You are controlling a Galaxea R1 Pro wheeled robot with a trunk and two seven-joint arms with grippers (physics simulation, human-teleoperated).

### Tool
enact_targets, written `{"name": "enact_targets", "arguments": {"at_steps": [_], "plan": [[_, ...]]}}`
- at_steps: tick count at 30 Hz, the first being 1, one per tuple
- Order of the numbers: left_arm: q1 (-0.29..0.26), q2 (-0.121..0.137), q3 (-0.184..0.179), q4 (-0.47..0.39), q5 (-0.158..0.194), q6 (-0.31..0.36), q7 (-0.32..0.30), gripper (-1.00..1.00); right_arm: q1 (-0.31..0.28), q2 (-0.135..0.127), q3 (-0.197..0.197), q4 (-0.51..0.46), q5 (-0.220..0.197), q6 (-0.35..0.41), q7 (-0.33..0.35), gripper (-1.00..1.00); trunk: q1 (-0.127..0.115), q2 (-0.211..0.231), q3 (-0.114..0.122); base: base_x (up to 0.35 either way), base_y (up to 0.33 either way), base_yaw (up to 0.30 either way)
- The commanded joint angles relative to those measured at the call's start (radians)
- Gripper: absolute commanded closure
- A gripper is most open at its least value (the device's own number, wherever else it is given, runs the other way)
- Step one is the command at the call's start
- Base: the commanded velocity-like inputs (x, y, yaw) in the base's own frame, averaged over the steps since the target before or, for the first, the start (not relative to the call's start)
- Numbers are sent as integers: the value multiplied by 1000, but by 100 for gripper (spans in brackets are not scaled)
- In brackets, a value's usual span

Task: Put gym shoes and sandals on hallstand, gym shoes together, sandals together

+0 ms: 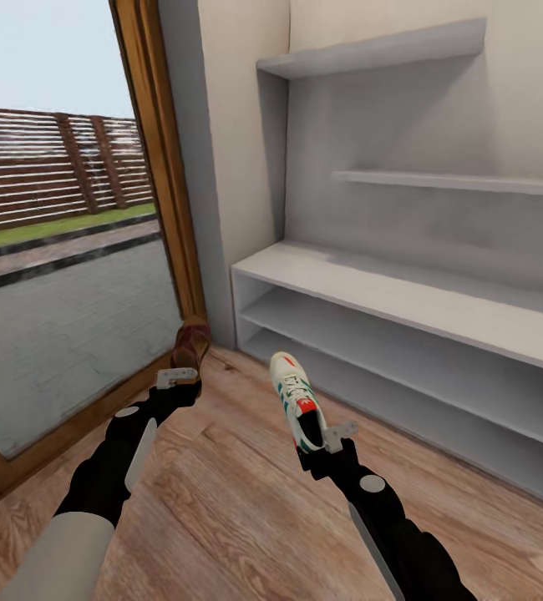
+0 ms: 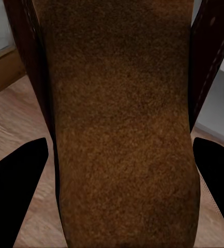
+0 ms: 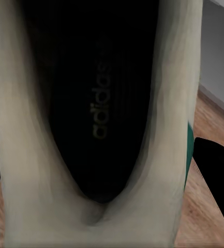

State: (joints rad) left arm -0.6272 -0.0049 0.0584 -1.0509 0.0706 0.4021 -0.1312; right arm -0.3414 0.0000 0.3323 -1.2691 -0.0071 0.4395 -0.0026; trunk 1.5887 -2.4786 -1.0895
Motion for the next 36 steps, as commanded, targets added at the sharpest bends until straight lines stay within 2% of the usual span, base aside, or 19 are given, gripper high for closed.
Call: {"name": "enact_targets", "arguments": {"at_steps": [1,12,36], "plan": [[0,-1,3,-1,8,7,-4,100,-1,0,1,-1,-1,5,0,100,0,0,0,0,1,-209],[0,-1,3,-1,8,7,-4,100,-1,0,1,-1,-1,5,1,100,0,0,10,43,160,-209],[0,-1,3,-1,8,7,-4,100,-1,0,1,-1,-2,5,1,100,0,0,32,47,52,-209]]}}
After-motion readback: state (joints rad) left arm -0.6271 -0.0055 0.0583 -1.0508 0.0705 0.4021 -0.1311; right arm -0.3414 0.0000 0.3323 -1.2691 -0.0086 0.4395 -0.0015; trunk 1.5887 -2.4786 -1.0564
